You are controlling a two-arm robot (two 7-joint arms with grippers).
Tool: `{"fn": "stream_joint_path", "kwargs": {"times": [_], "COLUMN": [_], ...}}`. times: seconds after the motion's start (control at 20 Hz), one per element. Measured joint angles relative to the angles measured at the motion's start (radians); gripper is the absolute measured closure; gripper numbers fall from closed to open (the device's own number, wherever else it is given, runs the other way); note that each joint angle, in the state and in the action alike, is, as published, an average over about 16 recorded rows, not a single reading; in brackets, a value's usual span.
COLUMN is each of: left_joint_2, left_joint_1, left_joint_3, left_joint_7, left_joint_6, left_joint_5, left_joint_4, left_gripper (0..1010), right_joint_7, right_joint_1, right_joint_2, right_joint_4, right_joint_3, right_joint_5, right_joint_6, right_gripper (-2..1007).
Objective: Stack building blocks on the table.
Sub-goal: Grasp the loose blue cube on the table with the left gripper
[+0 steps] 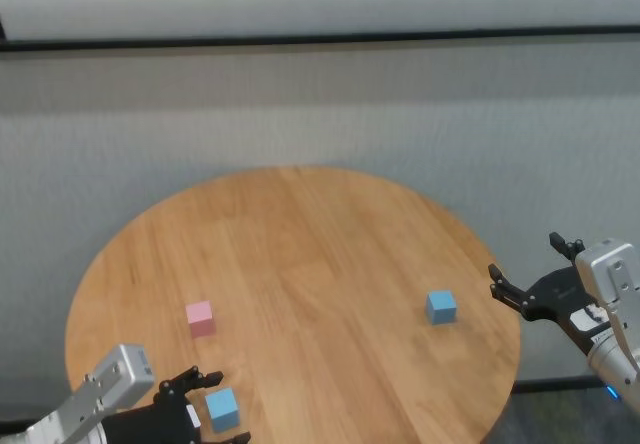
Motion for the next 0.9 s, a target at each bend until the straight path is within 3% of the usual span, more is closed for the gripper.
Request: {"fn": "stream_joint_path", "kwargs": {"times": [0.5, 0.9], "left_joint_2": [0.0, 0.001], "left_joint_1": [-0.005, -0.011], "left_joint_3": [0.005, 0.012], "left_joint_7": [-0.007, -0.01], "left_joint_6": [0.017, 0.032], "left_joint_5": [-0.004, -0.004], "left_joint_4": [0.004, 0.009], "left_gripper": [34, 167], "right_joint_7": [0.0, 0.0], "right_joint_1": [0.0, 0.0], "right_joint_2": [0.0, 0.0], "right_joint_4": [0.0, 0.0], "right_joint_3": [0.0, 0.0], "right_joint_5": [0.0, 0.0], "right_joint_6": [0.0, 0.0], "right_gripper": [4, 4]}}
